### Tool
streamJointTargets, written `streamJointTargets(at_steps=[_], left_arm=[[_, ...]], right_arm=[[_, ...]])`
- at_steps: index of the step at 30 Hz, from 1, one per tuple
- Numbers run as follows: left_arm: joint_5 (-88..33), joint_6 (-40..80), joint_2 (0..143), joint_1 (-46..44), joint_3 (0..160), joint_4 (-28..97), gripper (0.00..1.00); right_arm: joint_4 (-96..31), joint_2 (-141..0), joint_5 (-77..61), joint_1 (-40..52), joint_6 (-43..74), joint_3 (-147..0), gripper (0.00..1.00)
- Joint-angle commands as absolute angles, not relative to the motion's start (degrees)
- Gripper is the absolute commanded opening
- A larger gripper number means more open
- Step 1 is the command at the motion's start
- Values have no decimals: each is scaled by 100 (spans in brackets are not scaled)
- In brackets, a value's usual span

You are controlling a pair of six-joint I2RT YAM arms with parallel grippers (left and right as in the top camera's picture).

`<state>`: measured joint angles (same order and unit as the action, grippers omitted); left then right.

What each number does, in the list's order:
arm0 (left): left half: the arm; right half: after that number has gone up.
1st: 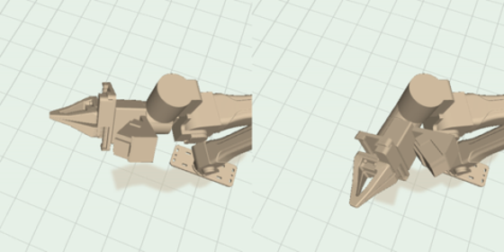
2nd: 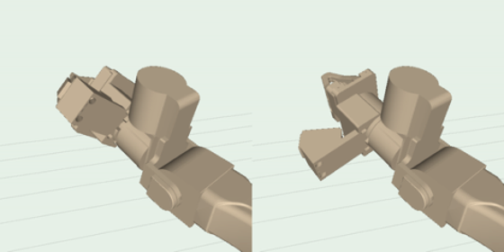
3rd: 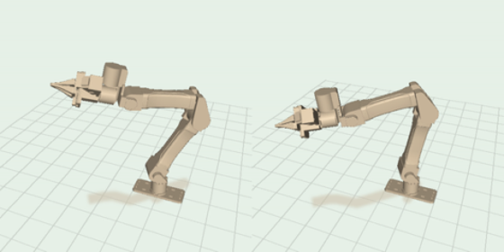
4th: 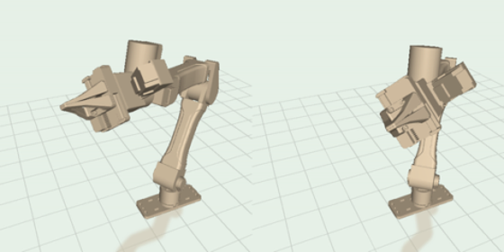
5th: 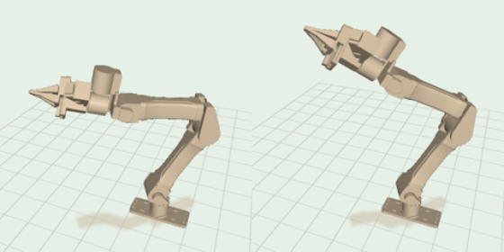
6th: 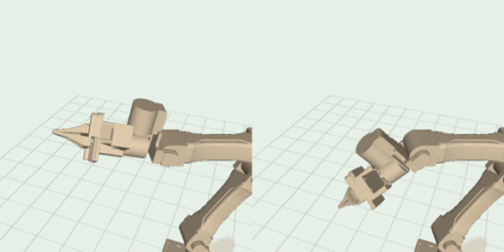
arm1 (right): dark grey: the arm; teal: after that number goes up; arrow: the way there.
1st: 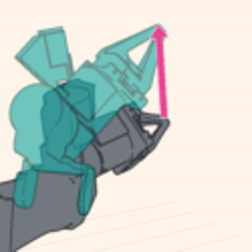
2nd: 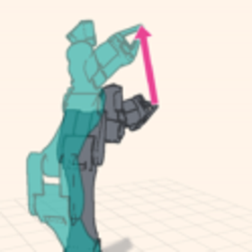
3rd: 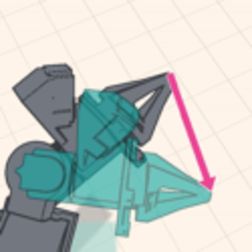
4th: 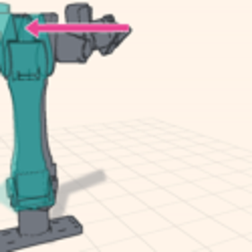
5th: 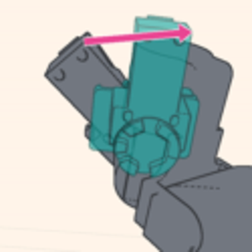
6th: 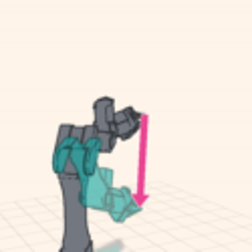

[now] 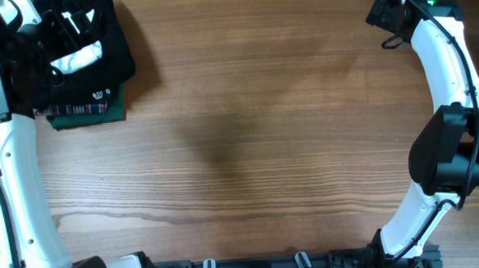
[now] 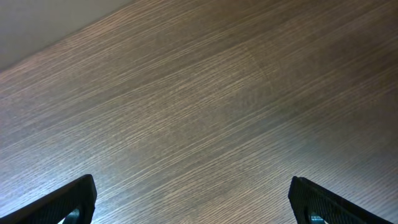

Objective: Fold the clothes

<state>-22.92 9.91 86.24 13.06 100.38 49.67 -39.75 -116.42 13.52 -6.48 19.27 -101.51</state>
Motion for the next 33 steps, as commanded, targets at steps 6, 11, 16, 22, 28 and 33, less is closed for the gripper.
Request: streamJointTargets(at_steps=[6, 11, 16, 22, 28, 33], left_arm=[[-3470, 2016, 8239, 834, 10138, 5087, 100], [-3590, 1992, 7776, 163, 10138, 5129, 100], [-3492, 1984, 7564, -91, 10138, 5118, 100], [-2952, 1514, 7349, 82, 10138, 5428, 100], [-2451, -799, 7271, 89, 10097, 6101, 100], [-2112, -716, 6737, 279, 9273, 5468, 100]], right_arm=[[-3955, -11594, 1542, -635, 1953, -10167, 100], [-3955, -11594, 1542, -635, 1953, -10167, 100], [-3955, -11594, 1542, -635, 1953, -10167, 100], [-3955, -11594, 1542, -635, 1953, -10167, 100], [-3955, -11594, 1542, -635, 1951, -10167, 100], [-3955, -11594, 1542, -635, 1953, -10167, 100]])
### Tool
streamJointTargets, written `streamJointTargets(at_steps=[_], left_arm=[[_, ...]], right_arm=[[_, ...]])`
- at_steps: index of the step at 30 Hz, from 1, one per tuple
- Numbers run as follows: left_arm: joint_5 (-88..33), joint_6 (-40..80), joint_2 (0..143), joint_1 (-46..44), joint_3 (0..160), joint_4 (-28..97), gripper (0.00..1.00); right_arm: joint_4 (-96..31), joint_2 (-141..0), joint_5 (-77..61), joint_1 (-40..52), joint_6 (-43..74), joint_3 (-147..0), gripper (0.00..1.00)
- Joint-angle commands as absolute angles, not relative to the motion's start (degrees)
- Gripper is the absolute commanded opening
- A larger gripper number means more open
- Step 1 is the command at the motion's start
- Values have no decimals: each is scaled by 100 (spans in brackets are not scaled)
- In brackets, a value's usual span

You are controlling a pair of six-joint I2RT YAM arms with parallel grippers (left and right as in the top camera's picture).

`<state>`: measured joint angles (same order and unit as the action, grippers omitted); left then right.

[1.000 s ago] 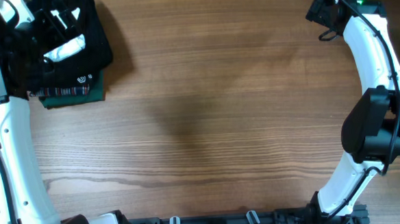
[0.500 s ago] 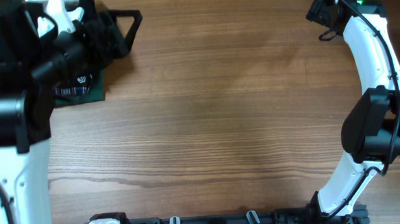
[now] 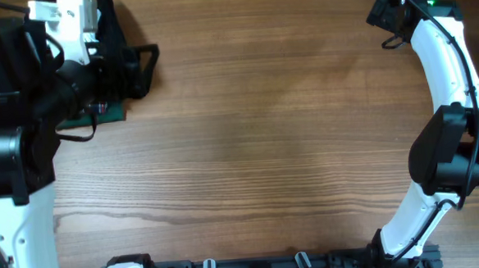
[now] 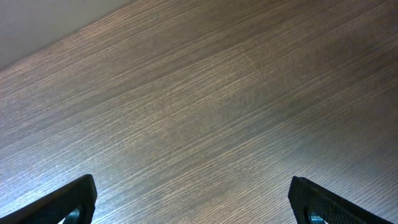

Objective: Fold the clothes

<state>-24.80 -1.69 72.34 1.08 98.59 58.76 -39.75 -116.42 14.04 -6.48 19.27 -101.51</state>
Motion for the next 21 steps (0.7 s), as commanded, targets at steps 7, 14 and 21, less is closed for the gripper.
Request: streamJointTargets(at_steps=[7, 14, 21], left_arm=[[-2110, -456, 4825, 447, 6029, 2429, 100], [-1726, 550, 2429, 690, 2235, -574, 100], [-1446, 950, 1083, 764, 751, -714, 100]], right_arm=[[-3953, -11594, 1542, -635, 1951, -10167, 100], [-3959, -11594, 1542, -543, 1955, -10167, 100], [-3962, -11594, 1538, -558, 1951, -10167, 100]])
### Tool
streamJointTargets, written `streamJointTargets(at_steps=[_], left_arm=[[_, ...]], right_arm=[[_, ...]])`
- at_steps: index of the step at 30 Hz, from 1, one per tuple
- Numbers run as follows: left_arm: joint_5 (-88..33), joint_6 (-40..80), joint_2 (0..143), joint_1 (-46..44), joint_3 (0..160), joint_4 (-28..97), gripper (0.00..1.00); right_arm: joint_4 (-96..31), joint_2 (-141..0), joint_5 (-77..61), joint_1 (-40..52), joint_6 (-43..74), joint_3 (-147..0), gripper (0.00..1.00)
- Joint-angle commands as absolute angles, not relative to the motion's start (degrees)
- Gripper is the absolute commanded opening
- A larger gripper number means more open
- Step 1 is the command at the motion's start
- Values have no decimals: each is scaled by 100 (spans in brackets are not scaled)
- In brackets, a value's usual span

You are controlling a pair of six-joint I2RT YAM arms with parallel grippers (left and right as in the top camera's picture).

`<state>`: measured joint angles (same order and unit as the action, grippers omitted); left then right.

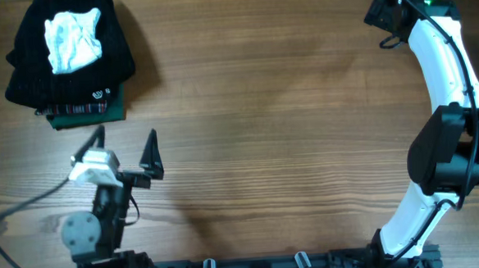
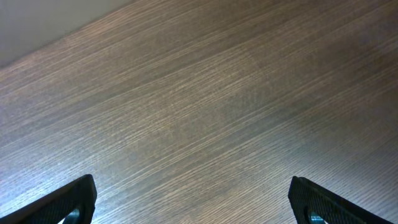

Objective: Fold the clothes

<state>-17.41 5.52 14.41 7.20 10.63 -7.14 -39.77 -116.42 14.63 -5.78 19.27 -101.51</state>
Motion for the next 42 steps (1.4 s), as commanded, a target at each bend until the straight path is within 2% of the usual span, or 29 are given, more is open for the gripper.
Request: streamJointTargets(at_steps=[1, 12, 19, 42], left_arm=[[-1378, 965, 998, 764, 690, -611, 100], [-1232, 972, 408, 843, 362, 156, 100], [-1236, 1098, 16, 991, 32, 191, 100], [-1039, 1079, 16, 1002, 34, 346, 100]], right_arm=[[-3964, -11594, 1540, -558, 1953, -10167, 100], [-3964, -11594, 1540, -563, 1953, -10167, 100], [-3964, -11594, 1540, -563, 1953, -10167, 100], [-3964, -11594, 1540, -565, 1953, -10167, 100]])
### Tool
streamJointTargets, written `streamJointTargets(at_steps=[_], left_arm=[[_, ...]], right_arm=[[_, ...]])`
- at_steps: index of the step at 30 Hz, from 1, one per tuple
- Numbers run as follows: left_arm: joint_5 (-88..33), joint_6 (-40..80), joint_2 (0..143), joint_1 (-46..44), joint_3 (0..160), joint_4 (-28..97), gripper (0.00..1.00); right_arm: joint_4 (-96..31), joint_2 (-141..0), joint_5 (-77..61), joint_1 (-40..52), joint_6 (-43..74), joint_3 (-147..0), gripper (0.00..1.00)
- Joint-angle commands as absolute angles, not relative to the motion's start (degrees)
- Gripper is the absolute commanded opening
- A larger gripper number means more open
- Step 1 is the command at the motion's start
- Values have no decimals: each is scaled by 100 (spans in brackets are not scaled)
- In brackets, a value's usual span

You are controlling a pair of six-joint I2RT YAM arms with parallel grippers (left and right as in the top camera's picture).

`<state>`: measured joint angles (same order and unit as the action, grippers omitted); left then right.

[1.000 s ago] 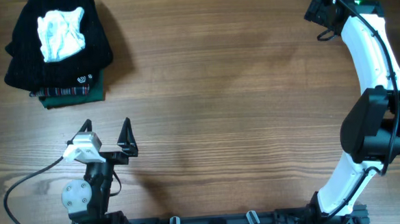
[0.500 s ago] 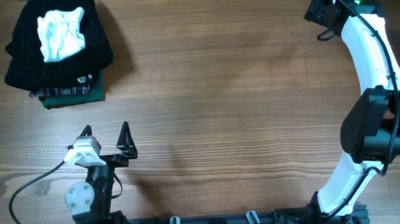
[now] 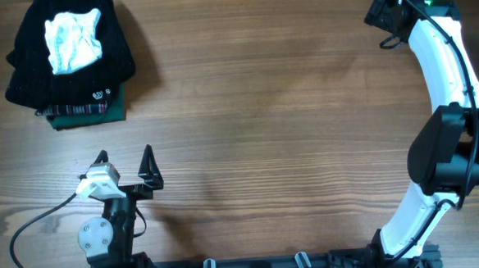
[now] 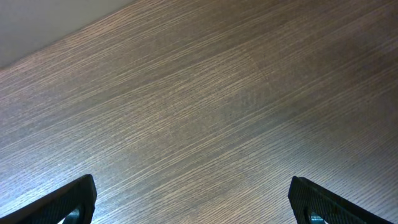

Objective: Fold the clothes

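Observation:
A stack of folded clothes [image 3: 70,65] sits at the far left corner of the table: a black garment with a crumpled white piece [image 3: 74,40] on top, over a green and striped one. My left gripper [image 3: 124,163] stands open near the front left edge, well in front of the stack, holding nothing. In the overhead view my right gripper [image 3: 384,16] sits at the far right corner. The right wrist view shows that same right gripper [image 4: 193,199] open over bare wood, its fingertips [image 4: 68,199] wide apart.
The wooden table [image 3: 264,133] fills the overhead view. The white right arm [image 3: 450,82] curves along the right edge. A dark rail runs along the front edge, and a cable [image 3: 39,222] trails from the left arm.
My left gripper has shifted slightly toward the front edge and stays open. The clothes stack and the right arm have not moved.
At first my left arm was over the clothes stack at the far left corner. Then it still covered the stack, its gripper open beside it. Later it stood near the front left edge, the stack in full view, and it remains there now.

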<state>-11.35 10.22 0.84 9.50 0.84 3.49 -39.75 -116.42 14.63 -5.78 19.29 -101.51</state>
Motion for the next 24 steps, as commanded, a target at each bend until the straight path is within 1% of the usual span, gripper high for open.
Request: streamJointTargets(at_steps=[1, 24], left_arm=[[-1039, 1079, 16, 1002, 34, 349, 100], [-1039, 1079, 16, 1002, 34, 349, 100]], right_arm=[[-3964, -11594, 1540, -565, 1953, -10167, 100], [-3970, -11544, 1542, -563, 1953, -10167, 100]])
